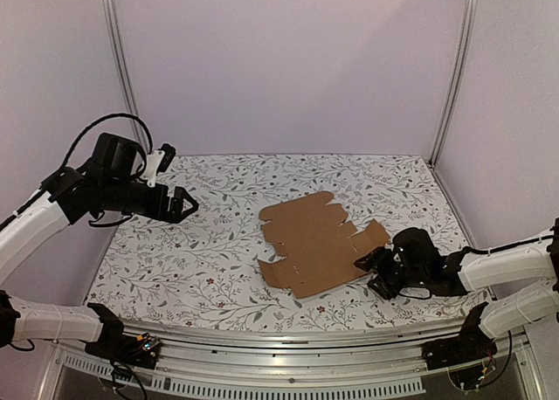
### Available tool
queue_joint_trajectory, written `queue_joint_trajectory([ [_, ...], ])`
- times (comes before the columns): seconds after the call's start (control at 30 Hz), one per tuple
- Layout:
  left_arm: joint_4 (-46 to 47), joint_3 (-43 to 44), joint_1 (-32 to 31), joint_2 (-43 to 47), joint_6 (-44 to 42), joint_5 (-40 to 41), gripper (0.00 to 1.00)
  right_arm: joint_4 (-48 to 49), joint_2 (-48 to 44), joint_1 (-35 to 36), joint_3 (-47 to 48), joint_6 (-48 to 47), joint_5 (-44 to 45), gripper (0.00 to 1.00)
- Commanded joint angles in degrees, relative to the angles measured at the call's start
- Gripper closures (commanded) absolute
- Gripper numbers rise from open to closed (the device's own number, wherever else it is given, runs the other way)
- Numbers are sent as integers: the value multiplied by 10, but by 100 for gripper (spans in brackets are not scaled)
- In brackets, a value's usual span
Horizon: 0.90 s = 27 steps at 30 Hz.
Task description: Fold the paper box
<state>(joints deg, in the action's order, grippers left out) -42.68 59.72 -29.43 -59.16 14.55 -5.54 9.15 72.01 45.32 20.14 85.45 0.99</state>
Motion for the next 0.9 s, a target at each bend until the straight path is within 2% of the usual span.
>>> queue_joint_trajectory([
  [0.0,5,-11,-7,12,-9,-3,0,75,42,13,-10,46,29,31],
  [0.6,6,-13,-6,7,-11,-3,0,252,168,55,-55,129,100,50],
  [0.87,7,-11,-5,-4,-10,-5,1,298,185,61,-69,137,122,69],
])
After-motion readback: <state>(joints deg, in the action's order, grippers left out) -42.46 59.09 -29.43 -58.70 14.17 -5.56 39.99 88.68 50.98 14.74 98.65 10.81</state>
